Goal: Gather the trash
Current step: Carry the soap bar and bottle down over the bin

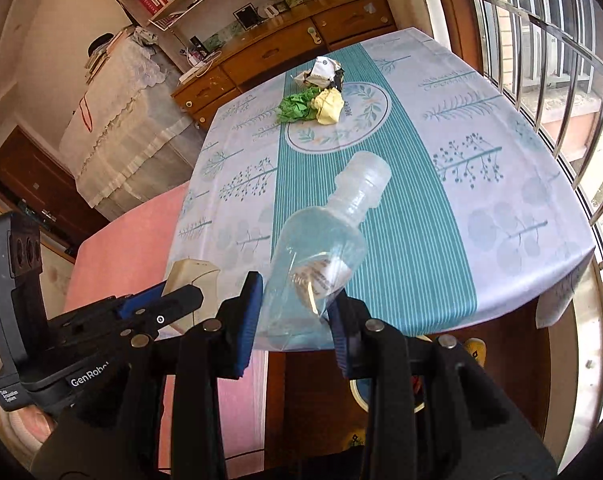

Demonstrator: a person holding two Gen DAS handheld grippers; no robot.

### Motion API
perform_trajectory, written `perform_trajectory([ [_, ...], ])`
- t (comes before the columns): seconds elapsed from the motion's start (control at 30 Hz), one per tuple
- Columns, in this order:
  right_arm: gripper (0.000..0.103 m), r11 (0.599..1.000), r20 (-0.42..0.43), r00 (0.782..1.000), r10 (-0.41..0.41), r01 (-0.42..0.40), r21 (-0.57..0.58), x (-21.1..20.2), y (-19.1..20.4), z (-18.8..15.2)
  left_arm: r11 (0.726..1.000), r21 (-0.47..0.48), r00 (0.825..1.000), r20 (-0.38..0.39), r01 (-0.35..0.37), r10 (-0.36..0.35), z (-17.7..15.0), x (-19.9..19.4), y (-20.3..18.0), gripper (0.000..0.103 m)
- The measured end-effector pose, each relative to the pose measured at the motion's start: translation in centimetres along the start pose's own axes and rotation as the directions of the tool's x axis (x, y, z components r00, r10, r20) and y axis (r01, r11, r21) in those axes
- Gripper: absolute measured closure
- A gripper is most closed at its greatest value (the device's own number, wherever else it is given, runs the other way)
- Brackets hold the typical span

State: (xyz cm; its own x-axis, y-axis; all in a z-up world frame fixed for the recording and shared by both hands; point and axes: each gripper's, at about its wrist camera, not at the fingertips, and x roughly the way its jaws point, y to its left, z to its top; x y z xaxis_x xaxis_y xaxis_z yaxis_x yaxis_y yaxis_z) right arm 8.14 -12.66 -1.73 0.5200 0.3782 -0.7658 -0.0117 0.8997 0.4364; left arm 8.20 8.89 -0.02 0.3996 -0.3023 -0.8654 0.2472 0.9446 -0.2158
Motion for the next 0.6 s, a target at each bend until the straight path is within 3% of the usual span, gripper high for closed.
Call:
perform_trajectory([
  [0.33,0.074,0.998,-0.131,0.989,-0.063,0.066,0.015,-0.9,-0.1,-9.2,0.999,0.037,0.994,-0.107,0.034,-0.030,-7.5,0.0,-2.2,0.076],
  [0.6,0.074,0.991,-0.246,0.965,-0.089,0.110,0.072,2.1,-4.6,-14.4,0.998,0.046,0.977,-0.214,0.032,-0.022,-12.8,5.1,-4.1,0.076],
])
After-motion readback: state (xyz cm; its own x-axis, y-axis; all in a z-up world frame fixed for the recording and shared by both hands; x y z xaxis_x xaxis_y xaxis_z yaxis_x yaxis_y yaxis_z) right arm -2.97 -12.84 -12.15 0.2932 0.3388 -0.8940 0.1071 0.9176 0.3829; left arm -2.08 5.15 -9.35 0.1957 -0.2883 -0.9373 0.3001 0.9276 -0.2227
